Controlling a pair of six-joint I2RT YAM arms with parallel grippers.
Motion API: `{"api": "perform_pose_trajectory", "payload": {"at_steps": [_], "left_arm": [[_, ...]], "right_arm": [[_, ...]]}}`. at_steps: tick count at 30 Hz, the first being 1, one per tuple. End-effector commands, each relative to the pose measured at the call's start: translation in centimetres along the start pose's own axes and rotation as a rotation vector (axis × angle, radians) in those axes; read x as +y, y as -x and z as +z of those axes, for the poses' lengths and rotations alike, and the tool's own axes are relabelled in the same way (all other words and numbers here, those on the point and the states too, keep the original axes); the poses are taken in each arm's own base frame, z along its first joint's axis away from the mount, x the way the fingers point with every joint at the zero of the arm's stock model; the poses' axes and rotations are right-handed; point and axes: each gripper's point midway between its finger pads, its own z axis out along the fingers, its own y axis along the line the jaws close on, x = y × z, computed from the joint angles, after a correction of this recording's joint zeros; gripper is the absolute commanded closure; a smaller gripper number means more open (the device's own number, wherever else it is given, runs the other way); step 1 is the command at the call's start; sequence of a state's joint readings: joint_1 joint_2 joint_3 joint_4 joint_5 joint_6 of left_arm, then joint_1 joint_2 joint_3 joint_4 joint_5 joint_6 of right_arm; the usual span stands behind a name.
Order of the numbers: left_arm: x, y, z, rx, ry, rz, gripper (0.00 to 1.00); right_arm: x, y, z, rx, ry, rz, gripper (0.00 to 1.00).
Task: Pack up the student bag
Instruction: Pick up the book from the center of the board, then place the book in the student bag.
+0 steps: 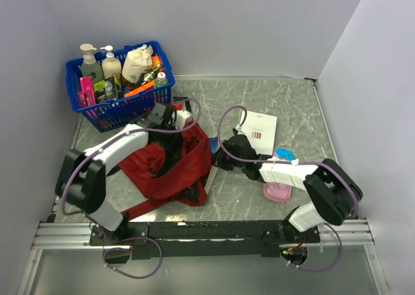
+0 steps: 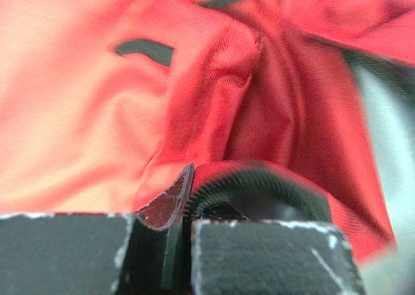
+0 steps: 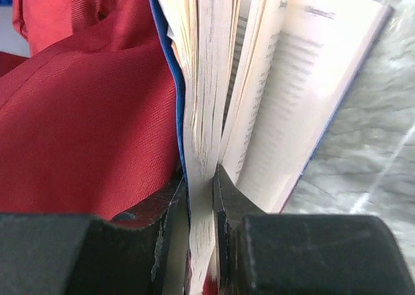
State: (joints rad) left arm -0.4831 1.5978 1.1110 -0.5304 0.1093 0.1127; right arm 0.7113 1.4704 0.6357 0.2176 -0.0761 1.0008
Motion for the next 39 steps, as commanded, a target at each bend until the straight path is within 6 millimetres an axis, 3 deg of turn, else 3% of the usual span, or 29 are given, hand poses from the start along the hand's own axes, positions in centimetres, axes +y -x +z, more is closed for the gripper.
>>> {"api": "perform_pose_trajectory", "payload": {"at_steps": [1,6,8,9,11,15,18,21,26,28,32,39], "left_arm": [[0.8,5.5,-8.5,-0.182,0.05,0.024,0.99],[1.3,7.4,-14.1,-0.289,0.114,0.019,0.99],[1.5,7.2,-14.8,-0.304,0.133,0.018,0.99],[1.5,7.1,-15.2,-0.312,0.14,0.013,0.99],[1.1,6.2,-14.9,-0.299,0.123,-0.004,0.99],[-0.1,5.0,-14.2,-0.301,0.073,-0.042,0.99],[-1.1,4.5,-13.5,-0.294,0.029,-0.055,0.99],[-1.8,4.1,-12.9,-0.286,0.001,-0.058,0.99],[-2.5,4.5,-12.2,-0.315,-0.004,-0.034,0.99],[-2.2,5.2,-12.3,-0.332,0.025,-0.032,0.99],[-1.7,7.3,-12.9,-0.386,0.064,-0.032,0.99],[-3.9,9.9,-11.3,-0.396,0.054,-0.046,0.99]], "right_arm": [[4.6,5.0,-3.4,-0.179,0.075,-0.192,1.0],[8.5,8.6,-8.4,-0.297,0.121,-0.376,1.0],[9.9,9.9,-10.1,-0.343,0.131,-0.419,1.0],[11.8,11.2,-12.0,-0.384,0.155,-0.471,1.0],[13.6,12.6,-14.2,-0.432,0.174,-0.508,1.0],[18.2,16.0,-20.6,-0.578,0.239,-0.556,1.0],[20.8,16.8,-24.1,-0.617,0.315,-0.553,1.0],[22.4,16.3,-26.0,-0.588,0.38,-0.531,1.0],[22.7,14.1,-27.6,-0.503,0.473,-0.443,1.0],[22.8,12.2,-27.5,-0.414,0.526,-0.407,1.0],[21.2,8.3,-25.9,-0.237,0.593,-0.27,1.0],[19.6,3.5,-25.9,-0.045,0.72,-0.133,1.0]]}}
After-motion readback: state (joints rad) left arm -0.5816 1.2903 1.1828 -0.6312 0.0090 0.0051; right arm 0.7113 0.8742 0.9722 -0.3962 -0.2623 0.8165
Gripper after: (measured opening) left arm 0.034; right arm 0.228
